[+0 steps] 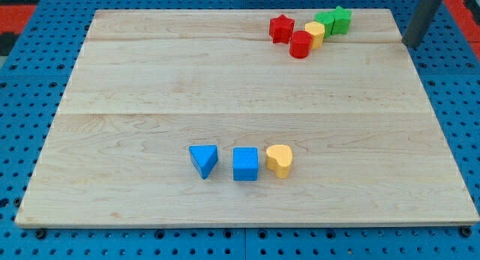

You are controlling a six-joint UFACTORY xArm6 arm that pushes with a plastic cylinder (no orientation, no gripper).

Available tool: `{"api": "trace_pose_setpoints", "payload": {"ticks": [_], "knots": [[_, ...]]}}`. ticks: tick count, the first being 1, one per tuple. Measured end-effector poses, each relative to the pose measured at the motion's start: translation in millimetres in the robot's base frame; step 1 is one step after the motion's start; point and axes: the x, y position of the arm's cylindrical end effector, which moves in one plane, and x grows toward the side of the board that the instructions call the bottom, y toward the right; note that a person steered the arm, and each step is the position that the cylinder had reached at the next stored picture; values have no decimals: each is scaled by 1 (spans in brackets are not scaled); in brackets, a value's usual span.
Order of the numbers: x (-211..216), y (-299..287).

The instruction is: Move your arm to the bottom side

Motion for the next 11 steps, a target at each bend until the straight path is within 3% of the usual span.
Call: {"api": "trace_pose_setpoints", "payload": {"ticks": [2, 5, 8, 9, 10, 11], "knots": [[-2, 0], [50, -28], [65, -41], [107, -50], [194, -50], [254, -88]]}}
